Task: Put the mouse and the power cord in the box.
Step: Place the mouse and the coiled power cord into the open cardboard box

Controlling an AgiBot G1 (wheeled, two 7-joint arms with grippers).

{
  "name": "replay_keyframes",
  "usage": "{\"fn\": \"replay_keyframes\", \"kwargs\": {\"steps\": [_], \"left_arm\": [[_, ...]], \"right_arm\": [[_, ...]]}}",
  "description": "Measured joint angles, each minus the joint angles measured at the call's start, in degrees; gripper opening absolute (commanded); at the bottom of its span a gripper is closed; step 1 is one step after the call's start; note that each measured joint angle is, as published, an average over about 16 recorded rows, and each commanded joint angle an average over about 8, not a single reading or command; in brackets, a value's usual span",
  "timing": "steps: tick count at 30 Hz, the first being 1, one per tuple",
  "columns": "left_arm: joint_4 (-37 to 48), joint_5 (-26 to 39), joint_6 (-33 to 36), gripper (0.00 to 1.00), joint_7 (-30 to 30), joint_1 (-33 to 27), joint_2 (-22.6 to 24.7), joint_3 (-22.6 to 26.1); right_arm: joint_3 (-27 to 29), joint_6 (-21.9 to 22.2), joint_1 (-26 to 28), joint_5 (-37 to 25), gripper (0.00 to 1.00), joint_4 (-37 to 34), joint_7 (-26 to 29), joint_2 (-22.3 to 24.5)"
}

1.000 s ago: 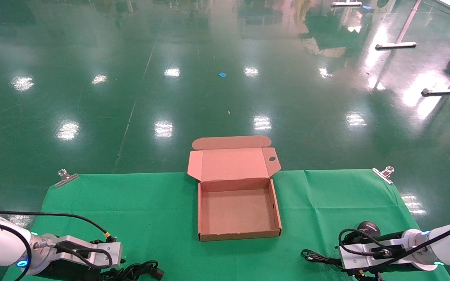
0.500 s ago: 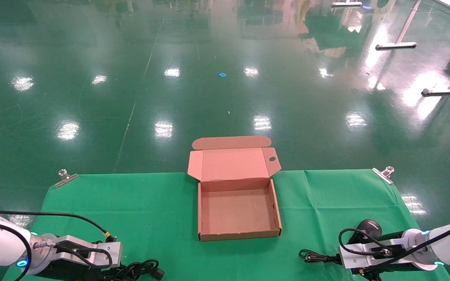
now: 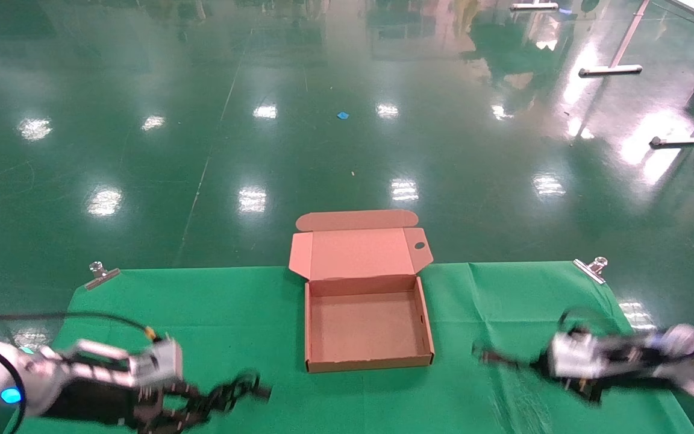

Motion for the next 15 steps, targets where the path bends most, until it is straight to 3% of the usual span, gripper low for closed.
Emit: {"fn": "replay_keyframes", "kwargs": {"steps": [8, 15], "left_arm": [[0.8, -8.8, 8.6, 0.00, -5.2, -6.3, -2.8, -6.1], [-0.4, -14.7, 10.5, 0.00, -9.4, -10.7, -1.8, -10.3]], "right_arm": [[2.5, -6.0, 7.6, 3.7, 0.00, 2.8, 2.9, 2.6], [3.4, -6.0, 10.2, 5.2, 0.00, 5.0, 6.0, -3.1]]}}
